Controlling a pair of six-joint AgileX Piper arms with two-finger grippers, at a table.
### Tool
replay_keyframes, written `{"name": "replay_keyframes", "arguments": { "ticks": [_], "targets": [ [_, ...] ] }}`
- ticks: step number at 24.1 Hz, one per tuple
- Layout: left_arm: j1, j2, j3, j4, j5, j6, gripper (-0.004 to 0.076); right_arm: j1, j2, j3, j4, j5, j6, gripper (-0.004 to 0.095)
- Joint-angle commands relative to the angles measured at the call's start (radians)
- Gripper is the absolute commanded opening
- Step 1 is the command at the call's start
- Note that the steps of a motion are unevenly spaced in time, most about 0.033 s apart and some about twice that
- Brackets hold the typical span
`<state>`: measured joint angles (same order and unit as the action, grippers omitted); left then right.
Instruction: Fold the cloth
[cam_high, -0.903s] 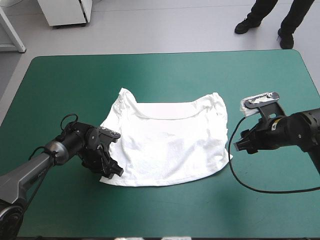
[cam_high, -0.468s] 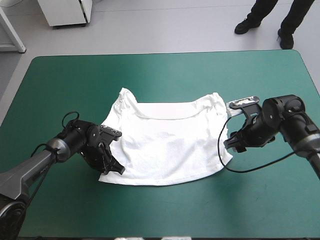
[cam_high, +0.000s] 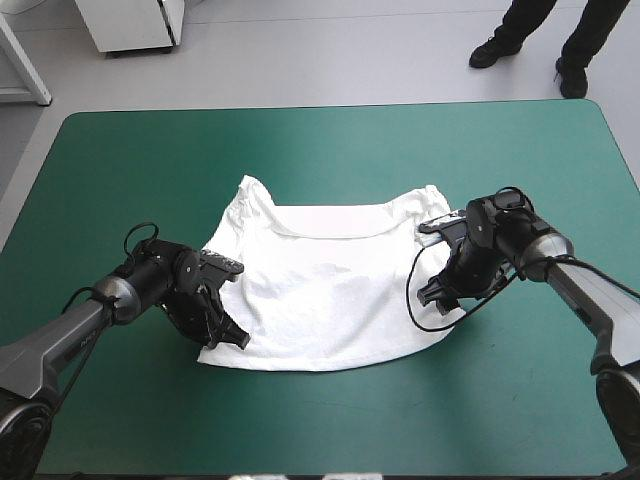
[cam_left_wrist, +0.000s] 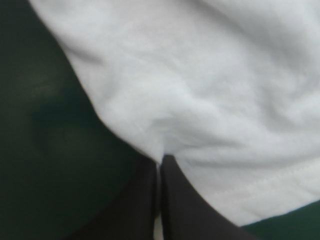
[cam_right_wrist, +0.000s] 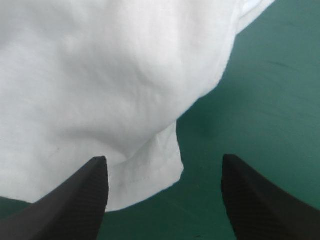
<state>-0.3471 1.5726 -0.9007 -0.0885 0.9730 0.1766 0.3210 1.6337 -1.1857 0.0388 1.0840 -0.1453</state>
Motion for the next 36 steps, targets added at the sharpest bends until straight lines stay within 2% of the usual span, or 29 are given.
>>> {"name": "replay_keyframes", "arguments": {
  "ticks": [1,7,9,11,15,19,22,24,32,36],
  "targets": [
    [-0.010,0.057,0.037,-0.071,-0.088,-0.001,-0.0010,0.003,0.004,-0.020,-0.009,-0.025,-0.003,0.0599],
    [-0.010,0.057,0.037,-0.065,-0.088,-0.001,-0.0010,0.003,0.041,0.132,0.007,-0.132,-0.015,0.0591],
    [-0.010,0.057,0.037,-0.062,-0.092,-0.001,-0.0010,0.003,0.043,0.187,0.007,-0.181,-0.015,0.0550],
    [-0.010,0.057,0.037,-0.061,-0.094,-0.001,-0.0010,0.003,0.043,0.228,0.017,-0.221,-0.015,0.0474],
    [-0.010,0.057,0.037,-0.061,-0.096,-0.001,-0.0010,0.003,0.043,0.269,0.052,-0.245,-0.038,0.0254],
    [-0.010,0.057,0.037,-0.058,-0.101,-0.001,-0.0010,0.003,0.043,0.271,0.117,-0.245,-0.093,-0.0016],
    [-0.010,0.052,0.010,-0.052,-0.078,0.001,-0.0010,0.003,0.031,0.264,0.133,-0.231,-0.087,-0.0017],
    [-0.010,0.005,-0.031,-0.050,-0.017,0.003,-0.0010,0.003,-0.022,0.230,0.151,-0.194,-0.087,-0.0017],
    [-0.010,-0.338,-0.318,-0.045,0.219,-0.031,-0.0010,0.003,-0.330,-0.087,0.152,0.083,-0.020,-0.0017],
    [-0.010,-0.443,-0.469,-0.054,0.305,-0.034,-0.0010,0.003,-0.423,-0.242,0.153,0.141,0.008,-0.0017]
  ]
}}
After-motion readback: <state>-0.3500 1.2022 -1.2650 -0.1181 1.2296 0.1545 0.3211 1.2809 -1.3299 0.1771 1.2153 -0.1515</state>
